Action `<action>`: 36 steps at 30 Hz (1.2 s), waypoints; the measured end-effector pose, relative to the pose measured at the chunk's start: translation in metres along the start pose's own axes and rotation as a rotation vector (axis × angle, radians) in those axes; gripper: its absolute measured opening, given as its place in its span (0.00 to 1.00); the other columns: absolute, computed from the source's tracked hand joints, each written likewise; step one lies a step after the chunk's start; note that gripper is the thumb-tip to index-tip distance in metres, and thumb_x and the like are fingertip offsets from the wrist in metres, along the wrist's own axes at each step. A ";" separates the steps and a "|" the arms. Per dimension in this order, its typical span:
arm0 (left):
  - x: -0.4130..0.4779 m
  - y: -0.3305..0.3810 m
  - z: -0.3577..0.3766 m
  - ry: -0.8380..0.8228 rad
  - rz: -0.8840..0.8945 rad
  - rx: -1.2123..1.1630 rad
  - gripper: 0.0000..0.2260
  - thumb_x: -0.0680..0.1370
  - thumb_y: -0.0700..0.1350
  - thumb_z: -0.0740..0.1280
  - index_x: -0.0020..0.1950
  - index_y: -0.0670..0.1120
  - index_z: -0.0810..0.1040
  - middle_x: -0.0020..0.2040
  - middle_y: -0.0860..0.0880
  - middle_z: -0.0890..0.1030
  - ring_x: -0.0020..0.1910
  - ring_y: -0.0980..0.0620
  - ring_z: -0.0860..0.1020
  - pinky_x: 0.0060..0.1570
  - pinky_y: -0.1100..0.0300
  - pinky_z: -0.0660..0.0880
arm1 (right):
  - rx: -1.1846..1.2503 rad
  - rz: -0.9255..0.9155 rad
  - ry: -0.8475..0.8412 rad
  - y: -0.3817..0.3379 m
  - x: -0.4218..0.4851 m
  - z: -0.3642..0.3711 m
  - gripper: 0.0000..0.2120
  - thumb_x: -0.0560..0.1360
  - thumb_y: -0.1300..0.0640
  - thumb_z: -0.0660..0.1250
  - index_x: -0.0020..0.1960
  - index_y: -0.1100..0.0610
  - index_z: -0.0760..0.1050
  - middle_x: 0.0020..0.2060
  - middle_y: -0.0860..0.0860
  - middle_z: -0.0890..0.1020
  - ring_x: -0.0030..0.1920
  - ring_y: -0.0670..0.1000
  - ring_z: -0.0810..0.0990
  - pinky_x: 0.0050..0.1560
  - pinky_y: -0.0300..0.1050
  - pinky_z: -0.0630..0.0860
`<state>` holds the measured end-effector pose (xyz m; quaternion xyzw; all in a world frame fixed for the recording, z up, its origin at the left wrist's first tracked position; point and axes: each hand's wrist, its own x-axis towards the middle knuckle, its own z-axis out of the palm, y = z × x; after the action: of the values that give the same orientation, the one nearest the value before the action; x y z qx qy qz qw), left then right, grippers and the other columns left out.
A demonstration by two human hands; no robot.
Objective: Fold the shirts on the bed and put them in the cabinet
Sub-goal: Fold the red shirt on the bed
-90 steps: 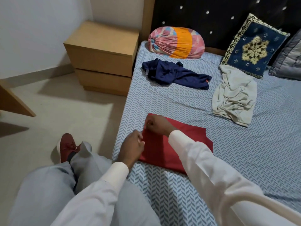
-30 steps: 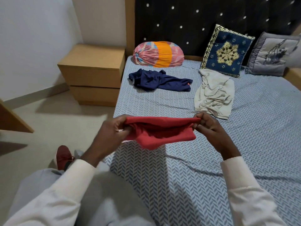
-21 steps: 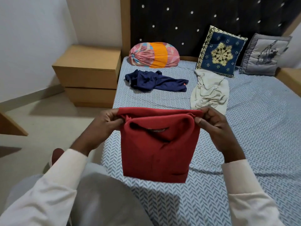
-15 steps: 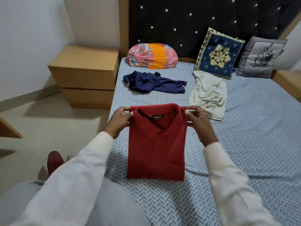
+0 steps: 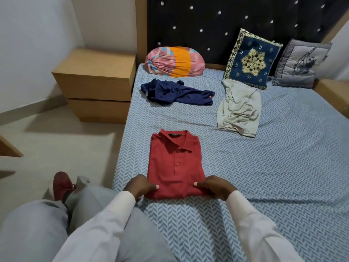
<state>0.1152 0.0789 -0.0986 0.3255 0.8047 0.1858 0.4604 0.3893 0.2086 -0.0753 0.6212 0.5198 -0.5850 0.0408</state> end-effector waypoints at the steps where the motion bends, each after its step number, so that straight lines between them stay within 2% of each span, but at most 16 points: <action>1: -0.001 0.001 0.000 -0.029 0.030 -0.078 0.18 0.71 0.49 0.77 0.34 0.45 0.69 0.28 0.47 0.71 0.24 0.51 0.68 0.27 0.63 0.65 | 0.031 -0.020 -0.025 0.003 0.000 -0.002 0.29 0.60 0.46 0.82 0.55 0.62 0.82 0.41 0.54 0.83 0.40 0.51 0.80 0.39 0.43 0.77; 4: -0.008 0.003 -0.010 -0.060 0.104 -0.242 0.16 0.74 0.43 0.75 0.36 0.47 0.68 0.26 0.50 0.68 0.23 0.54 0.66 0.25 0.64 0.64 | 0.111 -0.094 -0.100 0.003 -0.005 -0.009 0.40 0.52 0.44 0.85 0.59 0.61 0.81 0.43 0.54 0.82 0.41 0.50 0.79 0.38 0.42 0.76; 6: -0.016 0.001 -0.025 -0.062 0.106 -0.278 0.15 0.74 0.41 0.74 0.37 0.47 0.68 0.24 0.51 0.67 0.21 0.55 0.65 0.22 0.66 0.63 | 0.146 -0.128 -0.168 -0.001 -0.015 -0.016 0.33 0.58 0.46 0.84 0.57 0.59 0.81 0.43 0.54 0.82 0.39 0.49 0.80 0.37 0.41 0.77; 9: -0.030 -0.009 -0.039 -0.200 0.090 -0.227 0.15 0.73 0.42 0.76 0.37 0.47 0.69 0.25 0.48 0.68 0.22 0.53 0.66 0.24 0.64 0.64 | 0.067 -0.123 -0.282 0.001 -0.036 -0.018 0.21 0.71 0.53 0.78 0.60 0.60 0.79 0.44 0.55 0.83 0.41 0.49 0.81 0.39 0.40 0.79; 10: -0.035 -0.012 -0.040 -0.233 0.090 -0.102 0.16 0.72 0.43 0.76 0.35 0.47 0.69 0.26 0.48 0.70 0.23 0.51 0.68 0.26 0.63 0.66 | -0.007 -0.100 -0.309 0.006 -0.039 -0.015 0.19 0.72 0.54 0.76 0.60 0.61 0.80 0.44 0.54 0.83 0.41 0.49 0.81 0.40 0.41 0.80; 13: -0.043 -0.009 -0.031 -0.277 0.092 0.550 0.13 0.69 0.51 0.77 0.37 0.46 0.76 0.33 0.52 0.79 0.35 0.52 0.77 0.37 0.63 0.71 | -0.338 0.043 -0.324 0.025 -0.040 0.001 0.18 0.71 0.53 0.78 0.56 0.60 0.81 0.42 0.55 0.85 0.37 0.49 0.83 0.49 0.49 0.84; 15: -0.044 0.005 -0.024 -0.197 0.075 0.700 0.12 0.69 0.52 0.76 0.43 0.46 0.79 0.39 0.52 0.82 0.43 0.52 0.81 0.44 0.62 0.75 | -0.555 0.083 -0.252 0.024 -0.032 0.005 0.20 0.68 0.46 0.79 0.51 0.60 0.82 0.42 0.56 0.86 0.36 0.49 0.83 0.49 0.48 0.83; 17: -0.037 0.017 -0.020 0.027 0.128 0.640 0.20 0.70 0.52 0.74 0.56 0.44 0.76 0.51 0.47 0.82 0.53 0.46 0.81 0.52 0.56 0.76 | -0.722 0.000 0.016 0.010 -0.023 0.005 0.25 0.61 0.35 0.79 0.42 0.54 0.77 0.39 0.52 0.84 0.36 0.50 0.81 0.43 0.45 0.80; 18: -0.030 0.022 -0.017 0.123 0.207 0.566 0.22 0.71 0.52 0.72 0.60 0.44 0.72 0.54 0.44 0.81 0.56 0.43 0.80 0.54 0.54 0.76 | -0.753 -0.079 0.172 0.002 -0.017 0.005 0.27 0.60 0.32 0.77 0.42 0.53 0.74 0.40 0.51 0.83 0.38 0.51 0.81 0.43 0.45 0.77; 20: -0.015 0.032 -0.006 0.162 0.408 0.395 0.20 0.73 0.49 0.71 0.61 0.45 0.71 0.52 0.44 0.80 0.53 0.44 0.79 0.54 0.52 0.76 | -0.646 -0.305 0.337 -0.014 -0.007 0.015 0.23 0.65 0.37 0.75 0.46 0.51 0.71 0.45 0.52 0.83 0.46 0.55 0.81 0.47 0.47 0.75; 22: -0.001 0.037 0.007 0.079 0.502 0.251 0.20 0.75 0.44 0.69 0.66 0.45 0.72 0.51 0.46 0.77 0.51 0.48 0.77 0.57 0.51 0.74 | -0.558 -0.484 0.314 -0.025 0.005 0.035 0.17 0.69 0.45 0.75 0.50 0.51 0.71 0.47 0.52 0.82 0.49 0.55 0.81 0.49 0.47 0.75; 24: 0.015 0.036 0.013 0.089 0.470 0.202 0.24 0.76 0.43 0.66 0.72 0.43 0.68 0.57 0.44 0.75 0.55 0.46 0.76 0.62 0.51 0.72 | -0.639 -0.524 0.230 -0.031 0.017 0.055 0.17 0.70 0.51 0.74 0.53 0.52 0.72 0.49 0.51 0.80 0.50 0.55 0.80 0.48 0.46 0.73; 27: 0.043 0.036 0.004 0.201 0.421 0.160 0.26 0.76 0.43 0.61 0.76 0.45 0.65 0.63 0.40 0.73 0.61 0.41 0.76 0.63 0.50 0.72 | -0.687 -0.458 0.192 -0.040 0.034 0.062 0.20 0.68 0.52 0.77 0.51 0.51 0.68 0.48 0.49 0.77 0.47 0.52 0.77 0.45 0.44 0.70; 30: 0.060 0.046 -0.012 0.176 0.382 0.285 0.26 0.78 0.46 0.62 0.77 0.51 0.62 0.68 0.41 0.71 0.64 0.39 0.74 0.63 0.47 0.72 | -0.667 -0.412 0.153 -0.044 0.041 0.055 0.21 0.67 0.53 0.79 0.52 0.52 0.70 0.44 0.48 0.78 0.45 0.51 0.77 0.45 0.44 0.72; 33: 0.078 0.053 -0.024 0.107 0.332 0.451 0.24 0.80 0.53 0.60 0.76 0.57 0.61 0.67 0.42 0.74 0.64 0.40 0.75 0.61 0.47 0.73 | -0.622 -0.357 0.102 -0.047 0.047 0.052 0.22 0.65 0.54 0.81 0.51 0.52 0.70 0.40 0.47 0.78 0.42 0.49 0.77 0.45 0.43 0.74; 36: 0.090 0.059 -0.026 0.129 0.315 0.477 0.22 0.80 0.55 0.58 0.75 0.59 0.62 0.65 0.44 0.76 0.63 0.41 0.76 0.58 0.49 0.72 | -0.641 -0.330 0.066 -0.053 0.053 0.051 0.24 0.64 0.55 0.81 0.49 0.52 0.69 0.39 0.47 0.77 0.41 0.50 0.76 0.45 0.44 0.74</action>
<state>0.0811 0.1842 -0.1060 0.5330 0.7928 0.0807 0.2843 0.3058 0.2308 -0.1025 0.5031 0.7713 -0.3705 0.1217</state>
